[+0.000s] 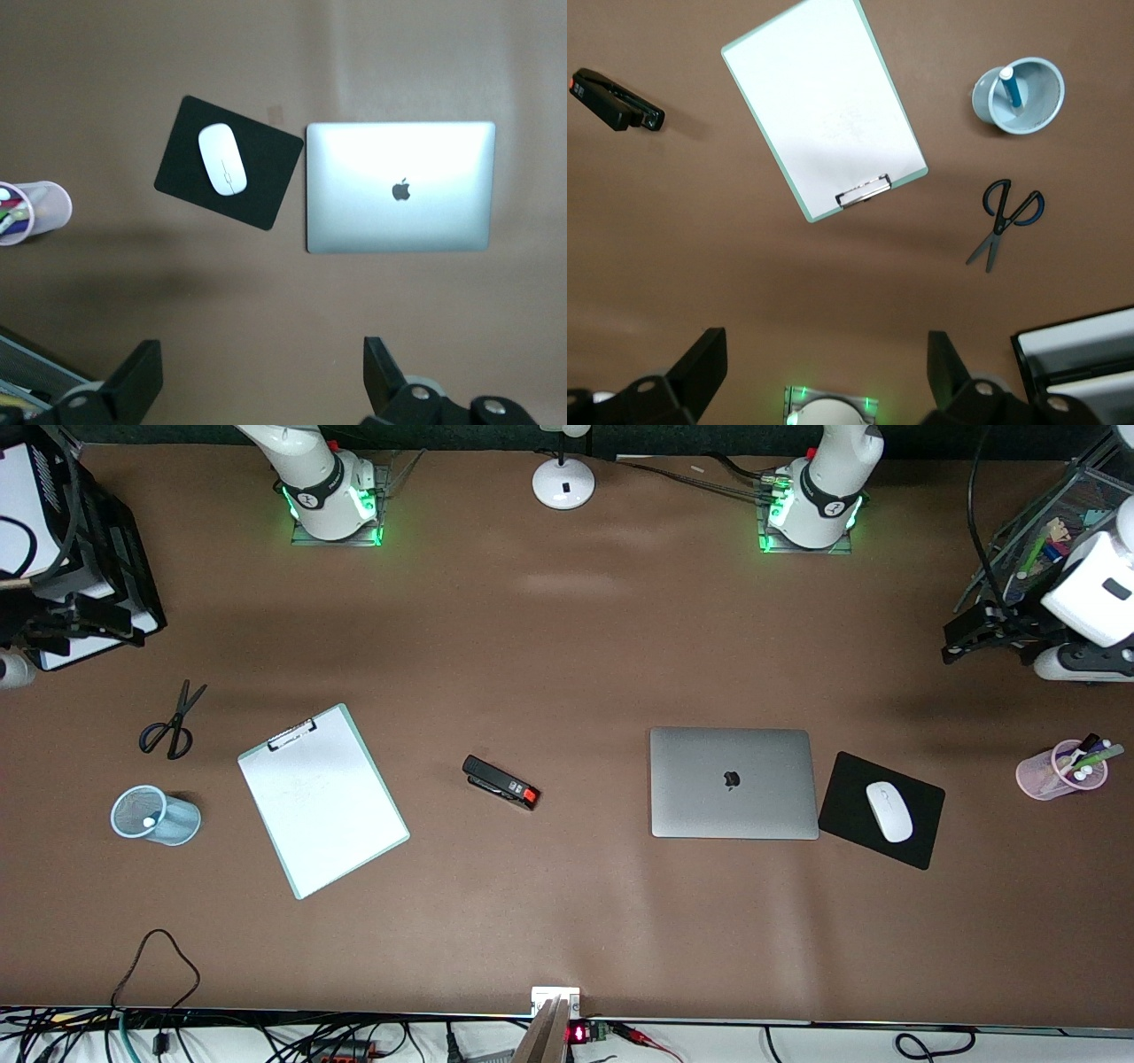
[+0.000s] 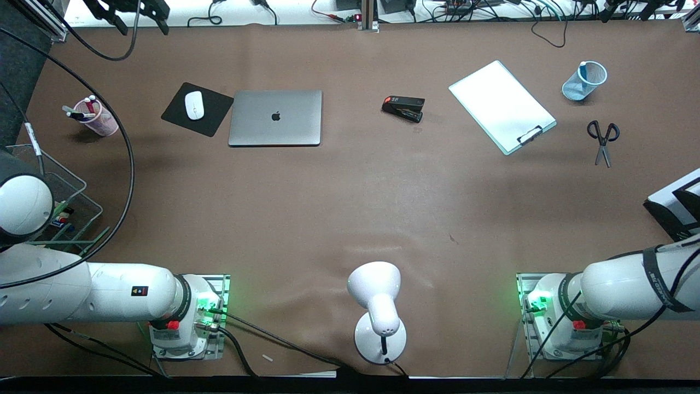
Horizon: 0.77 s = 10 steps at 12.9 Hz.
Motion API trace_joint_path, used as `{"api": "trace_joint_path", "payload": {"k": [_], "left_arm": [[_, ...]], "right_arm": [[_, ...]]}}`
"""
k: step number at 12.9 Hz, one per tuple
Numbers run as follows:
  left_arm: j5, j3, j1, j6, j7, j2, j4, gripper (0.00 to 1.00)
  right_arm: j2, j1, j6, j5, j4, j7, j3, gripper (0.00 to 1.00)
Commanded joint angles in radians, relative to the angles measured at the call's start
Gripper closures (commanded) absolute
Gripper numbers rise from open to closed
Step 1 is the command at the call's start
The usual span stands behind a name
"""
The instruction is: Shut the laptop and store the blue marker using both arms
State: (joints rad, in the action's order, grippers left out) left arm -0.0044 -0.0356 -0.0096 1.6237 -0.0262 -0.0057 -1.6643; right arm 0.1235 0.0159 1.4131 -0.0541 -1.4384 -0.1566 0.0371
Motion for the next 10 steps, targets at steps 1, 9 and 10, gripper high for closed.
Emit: {"api": "trace_joint_path", "payload": {"k": [1,9,10], "left_arm": [[0.011,-0.026,-0.013,0.024,0.031,0.004,-0.014,0.00],[0.014,-0.029,0.008,0.024,0.029,0.039,0.031,0.00],[0.015,-0.030,0.008,0.025,0.029,0.041,0.031,0.00]], "right_arm": [[-0.142,-0.025,0.124,0.020,-0.210,0.015,0.001,0.00],[-0.185,-0.017,0.095,0.016,-0.194,0.088,0.006,0.00],[-0.197,-0.024,0.072,0.019,-0.191,0.101,0.003,0.00]]}}
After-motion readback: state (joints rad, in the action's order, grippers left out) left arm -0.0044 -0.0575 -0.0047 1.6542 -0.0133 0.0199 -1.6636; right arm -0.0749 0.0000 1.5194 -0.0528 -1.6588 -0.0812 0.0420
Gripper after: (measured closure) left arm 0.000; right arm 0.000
